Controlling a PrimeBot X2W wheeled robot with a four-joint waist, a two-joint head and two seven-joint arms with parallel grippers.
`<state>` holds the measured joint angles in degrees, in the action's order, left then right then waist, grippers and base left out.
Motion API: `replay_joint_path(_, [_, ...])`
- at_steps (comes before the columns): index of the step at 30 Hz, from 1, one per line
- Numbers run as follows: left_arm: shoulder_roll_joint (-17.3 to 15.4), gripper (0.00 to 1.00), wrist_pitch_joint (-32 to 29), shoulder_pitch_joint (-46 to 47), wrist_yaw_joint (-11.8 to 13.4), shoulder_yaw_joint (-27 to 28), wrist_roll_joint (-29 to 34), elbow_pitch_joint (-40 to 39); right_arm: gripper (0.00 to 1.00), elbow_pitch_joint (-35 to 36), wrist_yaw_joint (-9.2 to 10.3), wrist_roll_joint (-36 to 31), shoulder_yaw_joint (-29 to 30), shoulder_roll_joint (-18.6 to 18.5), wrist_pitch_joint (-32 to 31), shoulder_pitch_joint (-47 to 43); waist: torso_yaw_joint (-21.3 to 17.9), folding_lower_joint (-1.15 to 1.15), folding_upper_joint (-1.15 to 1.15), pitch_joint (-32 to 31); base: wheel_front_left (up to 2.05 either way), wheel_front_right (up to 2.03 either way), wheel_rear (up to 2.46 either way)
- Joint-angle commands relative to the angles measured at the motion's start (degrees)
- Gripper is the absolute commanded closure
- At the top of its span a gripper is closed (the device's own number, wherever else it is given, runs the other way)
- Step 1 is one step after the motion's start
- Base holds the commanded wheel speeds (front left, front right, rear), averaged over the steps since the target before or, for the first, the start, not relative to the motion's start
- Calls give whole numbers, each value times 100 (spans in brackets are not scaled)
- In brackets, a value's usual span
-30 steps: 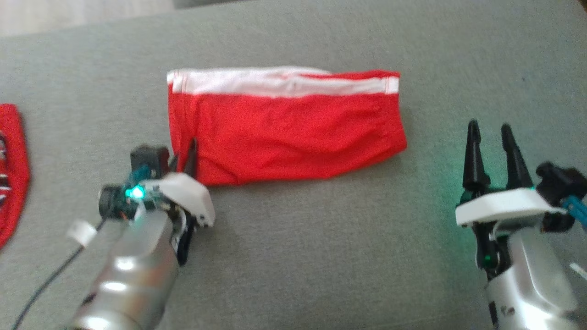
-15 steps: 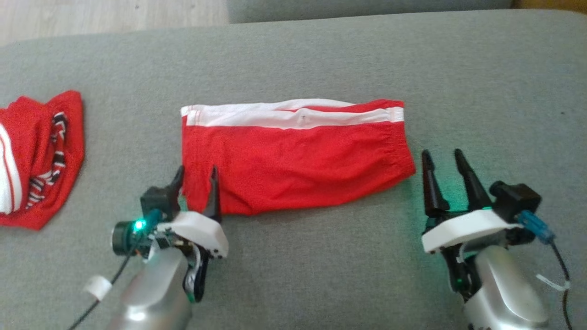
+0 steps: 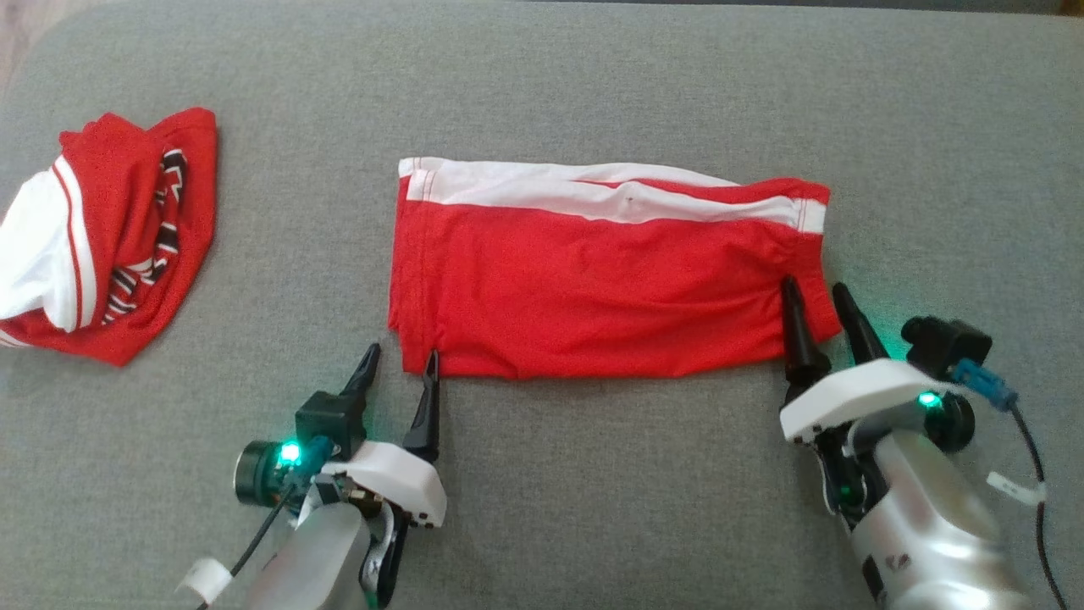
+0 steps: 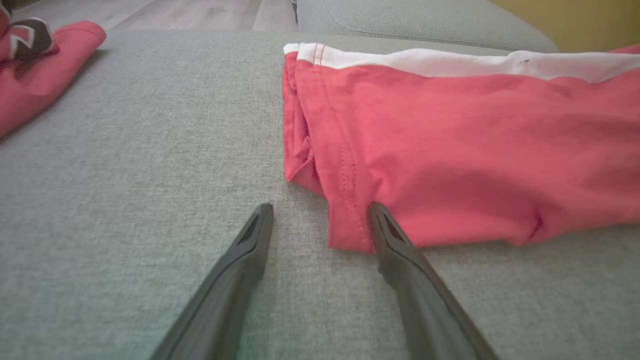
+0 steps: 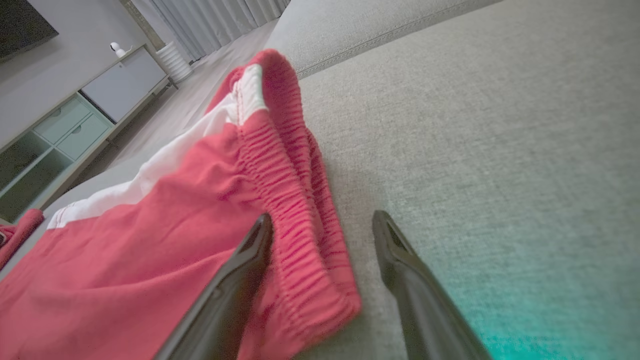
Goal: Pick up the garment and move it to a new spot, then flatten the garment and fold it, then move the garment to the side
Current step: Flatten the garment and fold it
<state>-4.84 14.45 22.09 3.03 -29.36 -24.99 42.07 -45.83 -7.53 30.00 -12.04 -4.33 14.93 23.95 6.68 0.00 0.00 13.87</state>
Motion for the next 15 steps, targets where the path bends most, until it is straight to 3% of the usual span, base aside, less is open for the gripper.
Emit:
replay_joint_path(1, [-60, 0, 54, 44, 8, 222, 44, -137, 59, -63, 4, 138, -236, 146, -51, -40, -7, 0, 0, 6, 0, 0, 0])
replay_joint_path(2, [-59, 0, 54, 29, 2, 244, 65, -140, 93, -111, 4, 303, -327, 146, -58, -31, -17, 0, 0, 11, 0, 0, 0])
replay_joint_path(3, [-59, 0, 54, 15, -6, 265, 87, -142, 100, -153, 4, 495, -397, 146, -70, -30, -30, 0, 0, 12, 0, 0, 0])
replay_joint_path(8, [-60, 0, 54, -59, -47, 373, 181, -127, 100, -360, 4, 1133, -606, 146, -76, 30, -117, 0, 0, -8, 0, 0, 0])
replay_joint_path(15, [-42, 0, 54, -130, -94, 493, 299, -105, 100, -523, 4, 1260, -448, 146, -5, 159, -224, 0, 0, -116, 0, 0, 0])
